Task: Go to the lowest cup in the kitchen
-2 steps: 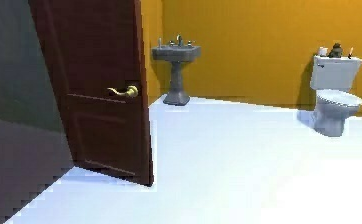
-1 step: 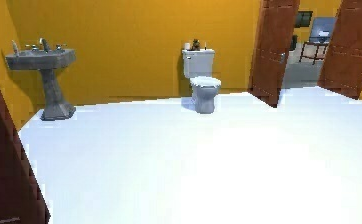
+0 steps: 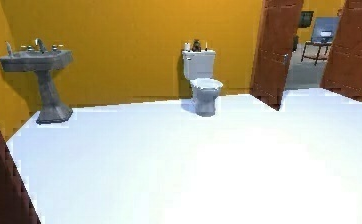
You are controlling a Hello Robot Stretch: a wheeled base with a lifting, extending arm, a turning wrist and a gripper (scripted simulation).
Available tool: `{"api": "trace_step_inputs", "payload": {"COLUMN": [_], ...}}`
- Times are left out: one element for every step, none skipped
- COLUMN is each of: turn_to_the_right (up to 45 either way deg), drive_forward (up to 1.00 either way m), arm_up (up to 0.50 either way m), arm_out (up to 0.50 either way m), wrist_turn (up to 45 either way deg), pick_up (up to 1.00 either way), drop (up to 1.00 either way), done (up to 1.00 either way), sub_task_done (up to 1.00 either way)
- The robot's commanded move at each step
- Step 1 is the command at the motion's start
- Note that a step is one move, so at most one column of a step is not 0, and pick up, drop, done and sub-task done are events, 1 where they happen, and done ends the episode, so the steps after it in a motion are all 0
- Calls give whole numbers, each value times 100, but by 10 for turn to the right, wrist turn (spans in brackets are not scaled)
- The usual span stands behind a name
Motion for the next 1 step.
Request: {"api": "trace_step_inputs", "payload": {"turn_to_the_right": [-390], "drive_forward": [0], "arm_up": [0], "arm_out": [0], "wrist_turn": [0], "pick_up": [0], "drop": [0], "done": [0], "sub_task_done": [0]}}
